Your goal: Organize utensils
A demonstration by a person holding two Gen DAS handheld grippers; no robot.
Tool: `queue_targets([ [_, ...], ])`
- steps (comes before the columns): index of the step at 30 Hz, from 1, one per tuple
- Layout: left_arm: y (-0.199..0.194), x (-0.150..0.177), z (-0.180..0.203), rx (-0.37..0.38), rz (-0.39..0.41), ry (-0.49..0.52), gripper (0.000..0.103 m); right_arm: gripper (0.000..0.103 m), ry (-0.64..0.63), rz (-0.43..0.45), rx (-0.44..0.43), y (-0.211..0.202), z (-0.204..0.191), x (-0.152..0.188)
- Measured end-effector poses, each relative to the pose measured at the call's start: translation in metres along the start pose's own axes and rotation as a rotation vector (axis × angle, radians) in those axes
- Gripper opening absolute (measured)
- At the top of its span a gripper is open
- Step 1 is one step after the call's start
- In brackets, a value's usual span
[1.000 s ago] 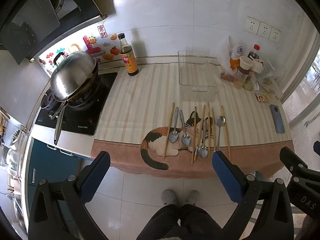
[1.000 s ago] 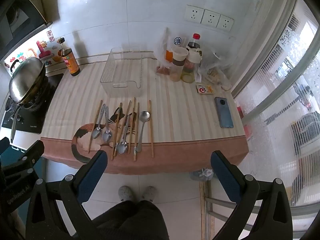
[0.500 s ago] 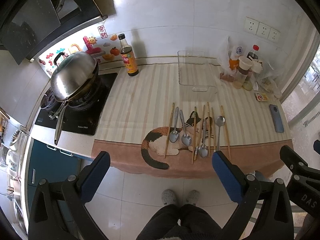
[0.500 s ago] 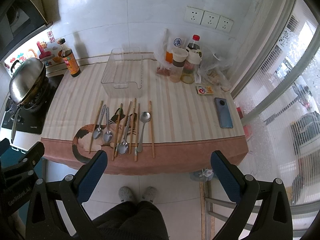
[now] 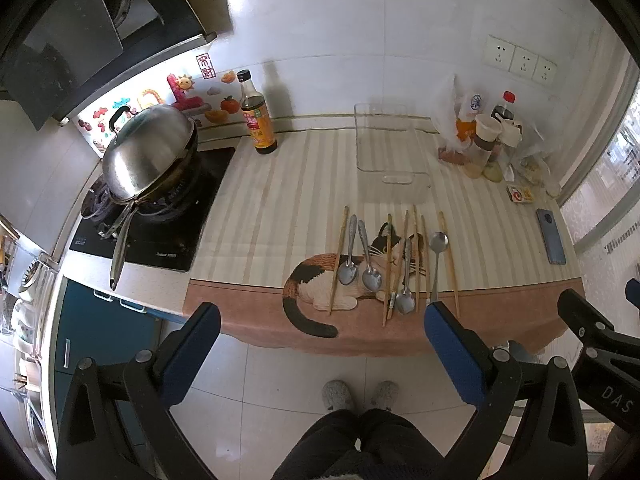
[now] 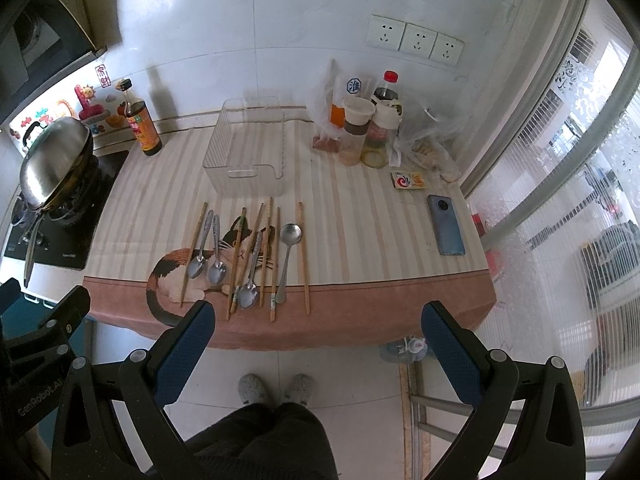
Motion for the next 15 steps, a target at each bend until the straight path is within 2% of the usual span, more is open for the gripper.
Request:
queue_targets([
  [15,-0.0028,0.0001,0.0002,0.001,0.005,-0.002,0.103,0.103,-0.001,0.003,0.000,-0.0078,-0.0001,-0.0007],
])
Point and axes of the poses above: each gripper's, at about its wrist camera, not at the fingertips, and y roughly the way its jaws point, z to its right, x to its underside, the point moved 5 cm from there along y, roughly the way its jaws point, and after that the axes turned 1 degree about y, right-handed, at the moved point
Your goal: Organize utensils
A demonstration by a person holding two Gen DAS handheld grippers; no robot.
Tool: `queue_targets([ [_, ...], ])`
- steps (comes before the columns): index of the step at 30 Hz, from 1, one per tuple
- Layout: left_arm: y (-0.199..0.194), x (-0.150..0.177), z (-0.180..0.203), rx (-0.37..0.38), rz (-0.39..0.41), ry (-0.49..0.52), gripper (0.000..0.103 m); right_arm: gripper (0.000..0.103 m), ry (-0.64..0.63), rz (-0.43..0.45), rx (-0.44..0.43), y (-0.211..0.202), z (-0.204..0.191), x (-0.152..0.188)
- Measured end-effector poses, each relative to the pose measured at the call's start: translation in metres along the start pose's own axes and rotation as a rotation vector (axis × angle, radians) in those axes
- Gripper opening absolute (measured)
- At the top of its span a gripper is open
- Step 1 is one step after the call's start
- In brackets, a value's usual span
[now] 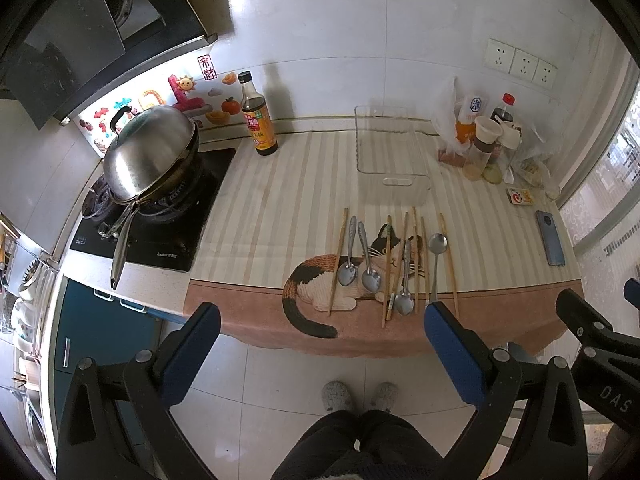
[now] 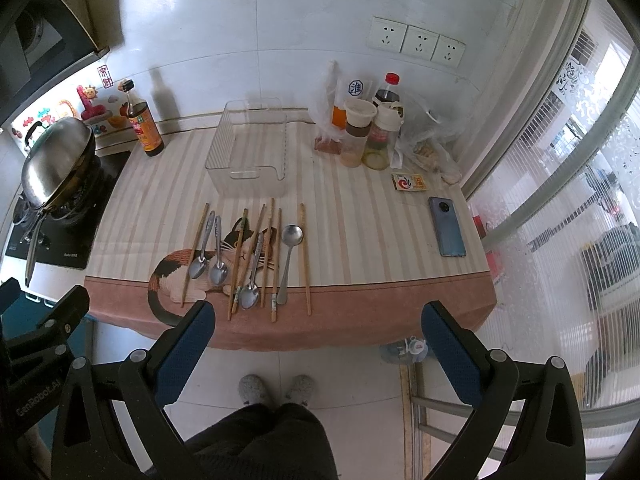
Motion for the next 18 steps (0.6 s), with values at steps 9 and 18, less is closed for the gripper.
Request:
queue_targets([
  [9,-0.0001,0.0004,-0.0003,0.001,0.001,0.001,0.103,0.103,0.000,0.002,0.000,0.0001,0.0006,0.0003],
  [18,-0.0033,-0.0021,0.0008,0.002,0.003,0.000,0.103,0.103,0.000,0.001,-0.001,0.0003,0.0017,-0.0006],
])
Point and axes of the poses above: each gripper's, at about its wrist camera, not at the fingertips, and y roughly the way its jaws point, z to its right, x to its underside, the point moved 5 cm from there along y, roughly the way its jaws point, and after that the axes turned 1 degree about y, right-handed, at the moved point
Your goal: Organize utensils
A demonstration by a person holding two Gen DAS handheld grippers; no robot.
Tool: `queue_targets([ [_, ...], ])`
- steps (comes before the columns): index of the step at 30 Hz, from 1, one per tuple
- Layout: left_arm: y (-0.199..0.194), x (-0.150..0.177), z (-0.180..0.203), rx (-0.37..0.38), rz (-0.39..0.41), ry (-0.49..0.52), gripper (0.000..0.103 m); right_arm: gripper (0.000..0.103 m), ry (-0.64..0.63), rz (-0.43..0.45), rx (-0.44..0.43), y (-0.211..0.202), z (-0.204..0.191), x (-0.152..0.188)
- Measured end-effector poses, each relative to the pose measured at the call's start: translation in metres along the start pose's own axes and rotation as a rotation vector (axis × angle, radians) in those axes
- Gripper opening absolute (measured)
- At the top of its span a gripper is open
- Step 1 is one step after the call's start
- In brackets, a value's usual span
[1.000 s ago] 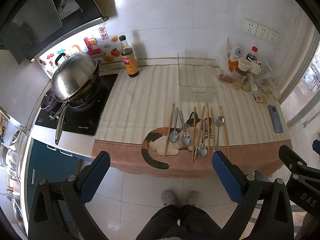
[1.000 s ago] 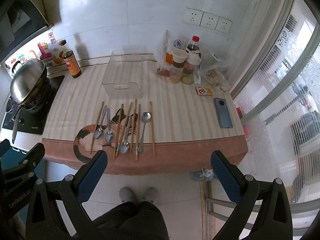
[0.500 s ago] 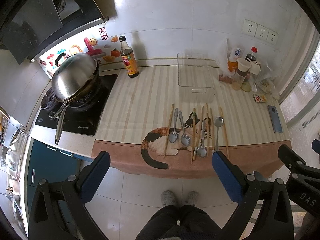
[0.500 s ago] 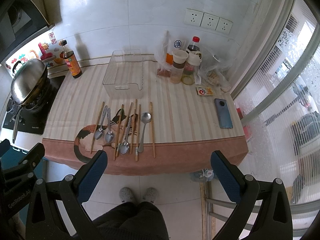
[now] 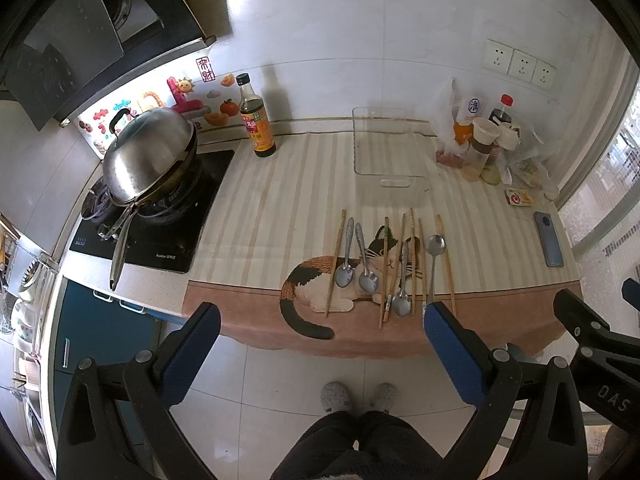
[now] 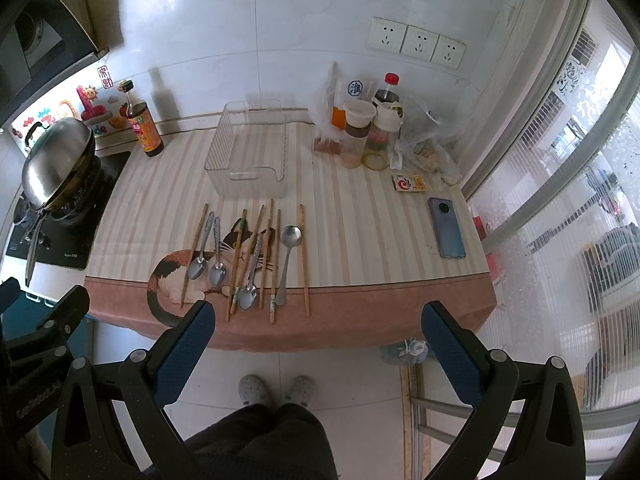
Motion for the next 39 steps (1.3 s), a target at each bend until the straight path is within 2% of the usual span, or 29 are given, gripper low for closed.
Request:
queue_targets([
  [17,0.003,-0.003,0.000,-0.006,0.020,-0.003,0.103,0.103,0.022,0.009,-0.019,0.002,0.006,-0.010],
  [21,0.022,-0.018,0.000,-0.068,0.047,-0.026,0.103,0.103,0.077,0.051,-0.104,0.024,0.015,-0.020],
  [26,0.064,-0.031,-0.012,-0.175,0.045,-0.063,0.103,0.103,0.132,-0.003,-0.123,0.076,0.031,-0.022],
  [29,0.097,-0.035,-0.022,-0.214,0.003,-0.085,0.103,0.095,0.148,-0.041,-0.127,0.113,0.039,-0.024],
  [31,0.117,-0.033,-0.029,-0.226,-0.024,-0.092,0.103,0.082,0.148,-0.070,-0.132,0.138,0.041,-0.025],
  [32,0.128,-0.034,-0.030,-0.233,-0.041,-0.090,0.103,0.079,0.147,-0.081,-0.131,0.149,0.042,-0.025],
  [34,0.151,-0.034,-0.034,-0.238,-0.079,-0.082,0.103,0.068,0.144,-0.108,-0.127,0.171,0.043,-0.024],
  [38,0.202,-0.029,-0.037,-0.186,-0.197,-0.091,0.102,0.057,0.166,-0.179,-0.149,0.217,0.042,-0.024],
  [39,0.218,-0.028,-0.038,-0.159,-0.233,-0.098,0.097,0.053,0.167,-0.189,-0.146,0.226,0.042,-0.023],
])
Point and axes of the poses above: each gripper's, at about its wrist camera, not at the fingertips, and y roughly the way its jaws point, z to its right, x to its underside, the point moved 5 cm from there along y, roughly the way its jaws point, and after that the axes turned 1 degree about y, right-handed, at the moved point
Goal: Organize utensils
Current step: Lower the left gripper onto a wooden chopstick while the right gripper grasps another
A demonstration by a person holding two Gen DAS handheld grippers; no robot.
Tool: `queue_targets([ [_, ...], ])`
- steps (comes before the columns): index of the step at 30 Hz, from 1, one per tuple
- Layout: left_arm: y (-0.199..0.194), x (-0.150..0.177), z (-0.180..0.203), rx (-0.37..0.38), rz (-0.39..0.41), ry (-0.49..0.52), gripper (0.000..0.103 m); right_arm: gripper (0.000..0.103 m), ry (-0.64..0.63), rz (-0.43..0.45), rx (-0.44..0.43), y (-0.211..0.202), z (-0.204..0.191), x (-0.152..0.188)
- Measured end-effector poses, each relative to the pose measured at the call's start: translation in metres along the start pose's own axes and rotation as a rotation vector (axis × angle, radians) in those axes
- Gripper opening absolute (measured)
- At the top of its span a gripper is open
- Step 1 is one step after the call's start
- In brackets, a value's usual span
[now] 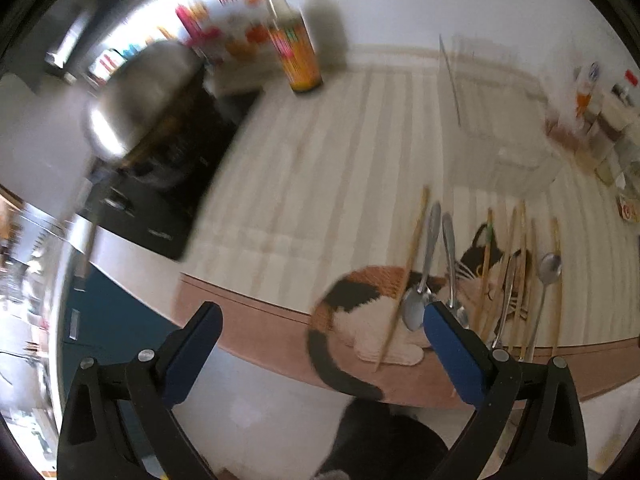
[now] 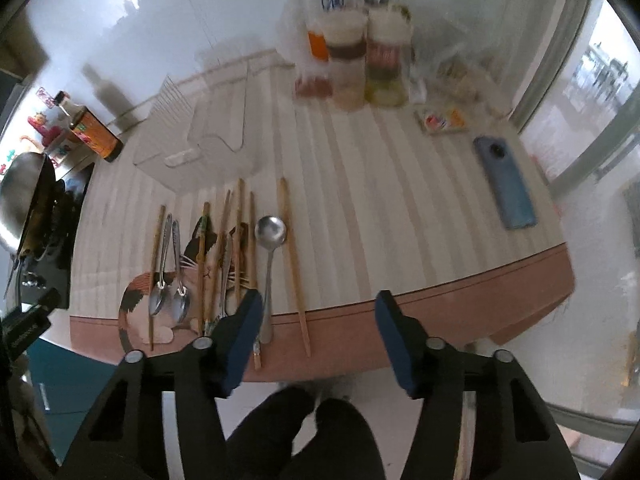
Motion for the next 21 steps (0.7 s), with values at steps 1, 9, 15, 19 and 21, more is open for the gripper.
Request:
queue_targets([
  [1,0.012,-0.003,0.002,0.018,-0.028,0.003,0.093,0.048,0.003,-0.013,0.005,0.009,0.000,-0.002],
  [9,0.106,-0.021,0.045,0.146,-0.225,0.115,0.067,0.045,0.054,-0.165,0.006,0.097,0.000,-0.011],
  [15,0.143,-0.032,0.069,0.203,-0.309,0.190,0.059,0.045,0.004,-0.272,0.047,0.152,-0.016,-0.010],
  [19,0.150,-0.048,0.072,0.241,-0.304,0.194,0.053,0.045,-0.027,-0.312,0.107,0.172,-0.023,-0.010],
  [21,0.155,-0.054,0.070,0.251,-0.322,0.188,0.028,0.044,-0.045,-0.303,0.137,0.173,-0.027,-0.014],
])
Point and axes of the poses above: each gripper's, at about its wrist camera, not at the fingertips, and y roughly the way its jaws point, z to its right, x to its underside, the point moved 5 cm from there along y, roughly the way its jaws point, and after that the axes turned 1 degree about y, right-handed, at the moved point
